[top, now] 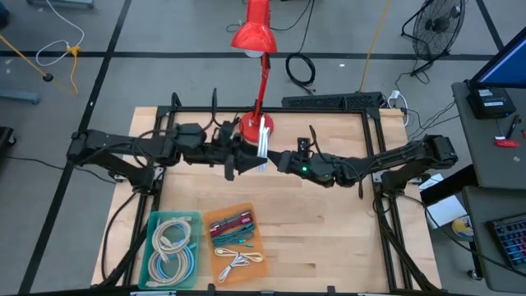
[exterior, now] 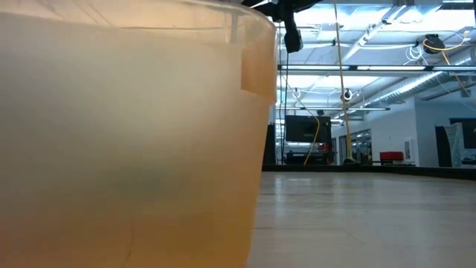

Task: Pick & Place USB Port
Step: Put the white USB cable into the orange bin

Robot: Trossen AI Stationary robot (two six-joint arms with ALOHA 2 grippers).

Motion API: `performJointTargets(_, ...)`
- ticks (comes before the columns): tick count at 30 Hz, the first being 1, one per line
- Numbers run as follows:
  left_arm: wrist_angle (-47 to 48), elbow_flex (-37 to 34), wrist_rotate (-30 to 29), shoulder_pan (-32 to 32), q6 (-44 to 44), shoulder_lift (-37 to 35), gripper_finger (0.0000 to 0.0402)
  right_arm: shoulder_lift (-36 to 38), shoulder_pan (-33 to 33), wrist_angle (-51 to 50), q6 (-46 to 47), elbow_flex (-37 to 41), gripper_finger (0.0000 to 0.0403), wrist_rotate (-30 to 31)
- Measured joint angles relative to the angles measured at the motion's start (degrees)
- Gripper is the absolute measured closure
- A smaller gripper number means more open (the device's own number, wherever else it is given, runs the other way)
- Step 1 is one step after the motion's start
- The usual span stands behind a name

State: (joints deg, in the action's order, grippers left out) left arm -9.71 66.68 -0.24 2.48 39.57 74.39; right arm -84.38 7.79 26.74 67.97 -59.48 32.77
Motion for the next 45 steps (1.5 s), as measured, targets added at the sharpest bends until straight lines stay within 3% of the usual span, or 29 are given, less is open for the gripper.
performJointTargets(3, 1.12, -0.15, 0.57, 0.00, 1.46, 0.57, 0.0158, 0.00, 0.02, 0.01, -0.67, 0.00, 0.0403, 0.00)
performJointTargets(5, 0.35, -0.08, 0.20, 0.17, 2.77, 0.92, 0.0189, 0.01, -0.09, 0.05, -1.36, 0.00, 0.0400, -0.10)
performJointTargets(10, -1.06, -0.07, 2.86, 0.17, 3.98, 0.84, 0.0362, 0.09, -0.89, 2.46, -4.09, 0.09, 0.0372, -8.78)
performJointTargets(11, -2.17, -0.07, 3.81, 0.15, 4.73, 0.66, 0.0367, 0.10, -1.01, 3.33, -5.14, 0.08, 0.0365, -10.91)
performJointTargets(18, -2.34, -0.18, 15.91, 1.17, 4.66, -5.36, 0.0367, 1.28, -0.35, 11.51, -7.00, -0.01, 0.0322, -21.01)
performJointTargets(22, -0.63, -0.04, 26.74, 3.78, -2.09, -10.60, 0.0367, 1.16, 0.79, 19.97, -7.17, -0.02, 0.0301, -20.83)
performJointTargets(26, -1.61, -0.13, 32.60, 6.74, -7.61, -13.27, 0.0367, 1.38, 1.03, 24.45, -8.10, -0.02, 0.0283, -18.93)
performJointTargets(33, -25.28, 0.04, 36.79, 8.44, -5.31, -10.14, 0.0367, 0.52, 0.24, 22.32, -8.61, 0.00, 0.0269, -14.80)
performJointTargets(40, -38.02, -0.13, 41.79, 7.98, 3.41, -0.37, 0.0367, -3.63, -0.72, 31.11, -4.17, 0.02, 0.0271, -18.03)
performJointTargets(45, -53.25, -0.09, 44.29, 6.33, 12.28, 6.37, 0.0367, -5.43, -0.16, 35.36, -3.69, -0.01, 0.0269, -19.61)
